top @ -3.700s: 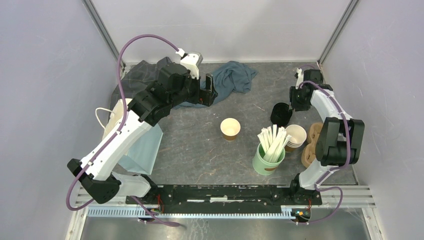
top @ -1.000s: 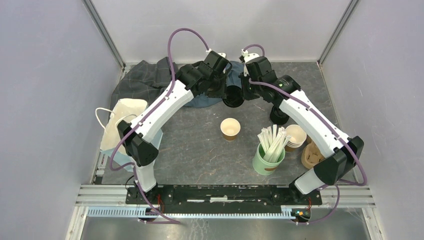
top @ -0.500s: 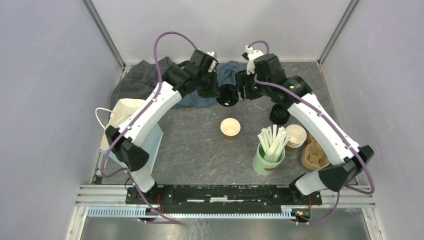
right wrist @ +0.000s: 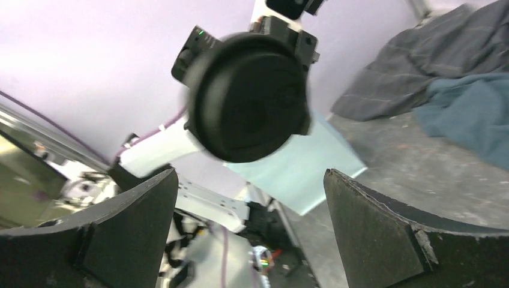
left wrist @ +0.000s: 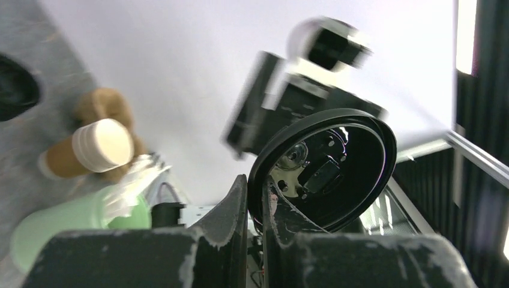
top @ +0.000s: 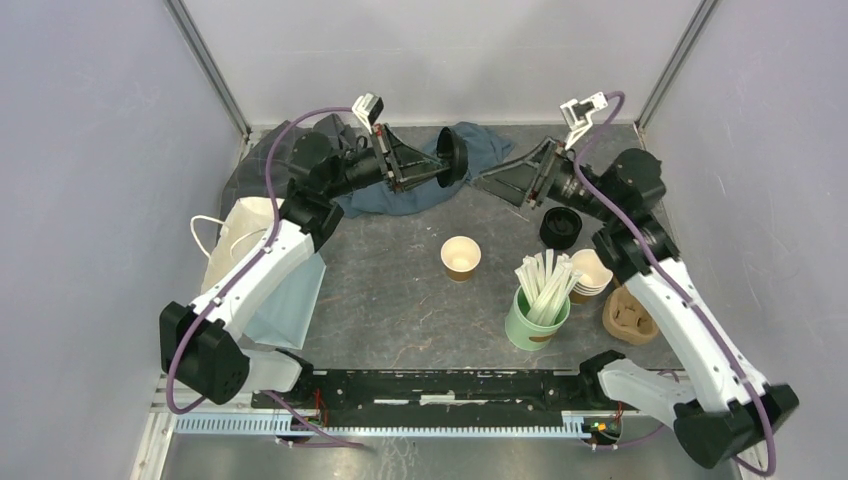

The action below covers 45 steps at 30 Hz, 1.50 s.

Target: Pack the takeout coffee

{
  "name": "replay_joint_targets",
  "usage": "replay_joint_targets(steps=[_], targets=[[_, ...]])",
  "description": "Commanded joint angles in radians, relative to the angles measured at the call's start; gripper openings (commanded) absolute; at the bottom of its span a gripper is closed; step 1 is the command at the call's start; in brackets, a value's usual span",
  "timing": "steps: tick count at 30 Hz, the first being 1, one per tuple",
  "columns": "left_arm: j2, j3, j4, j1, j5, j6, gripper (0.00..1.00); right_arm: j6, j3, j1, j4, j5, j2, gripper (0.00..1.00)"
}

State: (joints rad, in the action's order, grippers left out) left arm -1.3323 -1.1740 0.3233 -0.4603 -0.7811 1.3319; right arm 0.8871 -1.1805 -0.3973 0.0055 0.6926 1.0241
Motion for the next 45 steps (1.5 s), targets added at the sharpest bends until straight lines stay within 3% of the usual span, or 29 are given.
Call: replay_joint_targets(steps=[1,8,13,23,29,33,39,45], targets=[[-0.001,0.003,0.441,0.002,-0.105,0.280,0.02,0.367,0.044,-0.021,0.428,0.100,0.067,0.98],[-0.028,-0.025,0.482,0.000,-0.136,0.292,0.02,0.596,0.062,-0.052,0.582,0.033,0.093,0.98],[-0.036,-0.027,0.476,-0.001,-0.142,0.266,0.02,0.697,0.057,-0.092,0.585,0.021,0.110,0.98],[-0.072,-0.047,0.538,-0.009,-0.157,0.269,0.02,0.791,0.068,-0.127,0.597,0.000,0.135,0.98],[-0.088,-0.053,0.565,-0.009,-0.166,0.271,0.02,0.771,0.043,-0.128,0.522,-0.010,0.147,0.98],[-0.083,-0.063,0.484,-0.009,-0.184,0.193,0.02,0.772,0.024,-0.129,0.501,-0.025,0.155,0.98],[-0.063,-0.103,0.221,-0.009,-0.225,-0.007,0.02,0.757,0.017,-0.126,0.458,-0.028,0.154,0.97],[-0.058,-0.105,0.168,-0.008,-0.239,-0.054,0.02,0.760,0.025,-0.127,0.454,-0.034,0.151,0.91]])
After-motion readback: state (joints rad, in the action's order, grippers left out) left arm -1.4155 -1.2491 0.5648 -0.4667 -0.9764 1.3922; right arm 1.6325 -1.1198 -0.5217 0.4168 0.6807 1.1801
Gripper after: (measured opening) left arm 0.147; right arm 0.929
